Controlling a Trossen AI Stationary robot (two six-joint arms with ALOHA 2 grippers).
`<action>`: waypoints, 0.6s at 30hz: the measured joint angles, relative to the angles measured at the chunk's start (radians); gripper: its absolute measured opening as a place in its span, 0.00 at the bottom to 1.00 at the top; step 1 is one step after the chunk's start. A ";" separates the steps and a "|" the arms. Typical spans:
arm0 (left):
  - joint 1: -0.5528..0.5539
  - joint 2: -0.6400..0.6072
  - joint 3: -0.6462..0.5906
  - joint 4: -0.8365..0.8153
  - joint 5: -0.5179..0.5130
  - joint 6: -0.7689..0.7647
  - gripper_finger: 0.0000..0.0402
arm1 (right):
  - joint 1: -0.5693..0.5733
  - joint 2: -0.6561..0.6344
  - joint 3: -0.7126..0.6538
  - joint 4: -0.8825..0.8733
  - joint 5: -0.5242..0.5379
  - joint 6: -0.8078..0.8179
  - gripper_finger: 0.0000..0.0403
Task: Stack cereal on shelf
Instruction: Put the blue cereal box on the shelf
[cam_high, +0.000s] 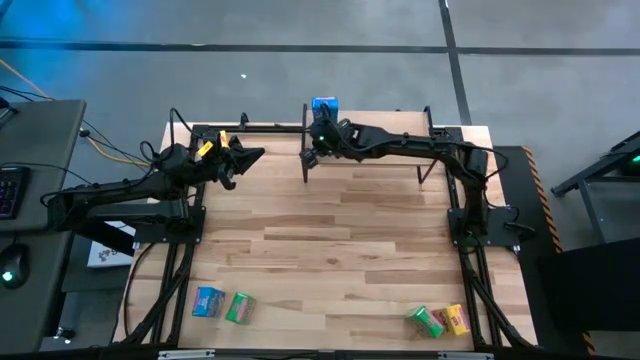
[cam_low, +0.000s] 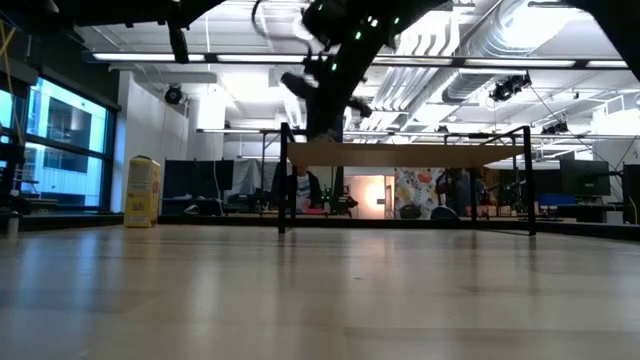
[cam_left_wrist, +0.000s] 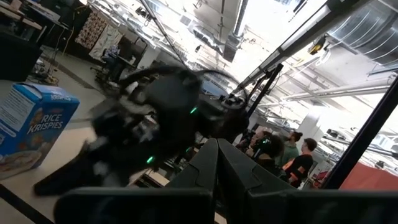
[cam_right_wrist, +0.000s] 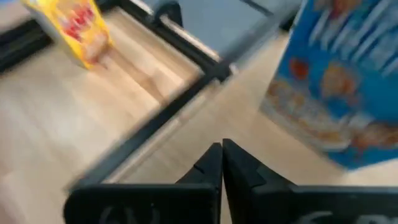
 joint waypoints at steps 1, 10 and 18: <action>0.000 0.000 0.000 0.000 0.000 0.000 0.00 | 0.002 -0.023 0.000 -0.013 -0.015 -0.022 0.00; 0.000 0.000 0.000 -0.004 0.000 0.033 0.00 | 0.042 -0.226 -0.019 -0.221 -0.089 -0.173 0.00; 0.000 0.000 0.000 -0.003 0.000 0.036 0.00 | 0.104 -0.598 -0.467 0.108 -0.197 -0.022 0.00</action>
